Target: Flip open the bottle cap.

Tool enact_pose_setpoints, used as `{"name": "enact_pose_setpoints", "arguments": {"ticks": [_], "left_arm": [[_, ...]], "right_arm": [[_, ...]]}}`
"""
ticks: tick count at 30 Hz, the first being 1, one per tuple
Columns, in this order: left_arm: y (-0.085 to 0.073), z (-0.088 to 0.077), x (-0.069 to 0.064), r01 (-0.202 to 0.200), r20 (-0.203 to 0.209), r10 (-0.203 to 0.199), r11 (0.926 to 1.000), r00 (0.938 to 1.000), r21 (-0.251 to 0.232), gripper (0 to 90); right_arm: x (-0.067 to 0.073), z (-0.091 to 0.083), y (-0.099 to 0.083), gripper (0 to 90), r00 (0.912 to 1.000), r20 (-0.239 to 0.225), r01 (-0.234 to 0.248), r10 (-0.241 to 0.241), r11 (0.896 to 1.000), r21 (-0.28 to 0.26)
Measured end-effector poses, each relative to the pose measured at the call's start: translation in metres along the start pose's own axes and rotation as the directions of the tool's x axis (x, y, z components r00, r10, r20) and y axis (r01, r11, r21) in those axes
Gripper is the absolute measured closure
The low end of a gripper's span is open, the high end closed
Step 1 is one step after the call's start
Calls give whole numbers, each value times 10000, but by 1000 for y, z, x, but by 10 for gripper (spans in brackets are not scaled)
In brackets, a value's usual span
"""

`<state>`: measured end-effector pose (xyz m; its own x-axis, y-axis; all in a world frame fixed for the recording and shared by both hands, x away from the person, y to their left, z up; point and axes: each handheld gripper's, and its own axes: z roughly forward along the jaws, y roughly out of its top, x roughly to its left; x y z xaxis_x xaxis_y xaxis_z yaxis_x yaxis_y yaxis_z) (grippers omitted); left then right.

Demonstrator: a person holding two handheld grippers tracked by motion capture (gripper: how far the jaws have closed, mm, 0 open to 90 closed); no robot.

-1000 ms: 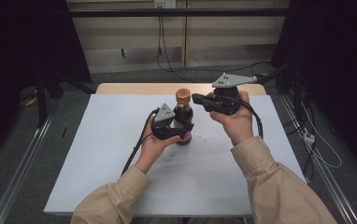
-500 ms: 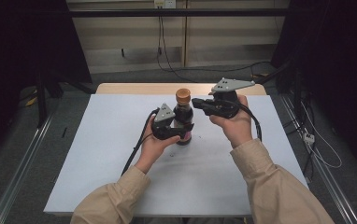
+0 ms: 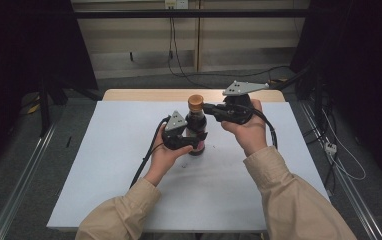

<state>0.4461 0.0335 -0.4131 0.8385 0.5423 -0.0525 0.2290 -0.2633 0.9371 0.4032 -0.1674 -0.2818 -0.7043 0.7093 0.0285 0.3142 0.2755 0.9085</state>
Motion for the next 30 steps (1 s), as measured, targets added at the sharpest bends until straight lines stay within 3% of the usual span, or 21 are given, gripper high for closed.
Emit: {"name": "enact_pose_setpoints", "arguments": {"ticks": [4,10,12,24,30], "left_arm": [[0,0,1,-61,159,61,10000,9999,13,308],[0,0,0,-12,131,12,10000,9999,-32,308],[0,0,0,29,-67,-29,10000,10000,-29,308],[-1,0,1,65,156,-65,10000,9999,-44,308],[-1,0,1,89,59,-89,10000,9999,-38,307]], "right_arm": [[1,0,2,900,10000,12,-7,7,10000,-68],[0,0,5,900,10000,-36,-29,28,9998,-195],[1,0,5,900,10000,-65,-34,33,9998,-206],[0,1,8,900,10000,-30,-89,88,9998,-197],[1,2,11,900,9999,-17,-109,109,9997,-210]]}}
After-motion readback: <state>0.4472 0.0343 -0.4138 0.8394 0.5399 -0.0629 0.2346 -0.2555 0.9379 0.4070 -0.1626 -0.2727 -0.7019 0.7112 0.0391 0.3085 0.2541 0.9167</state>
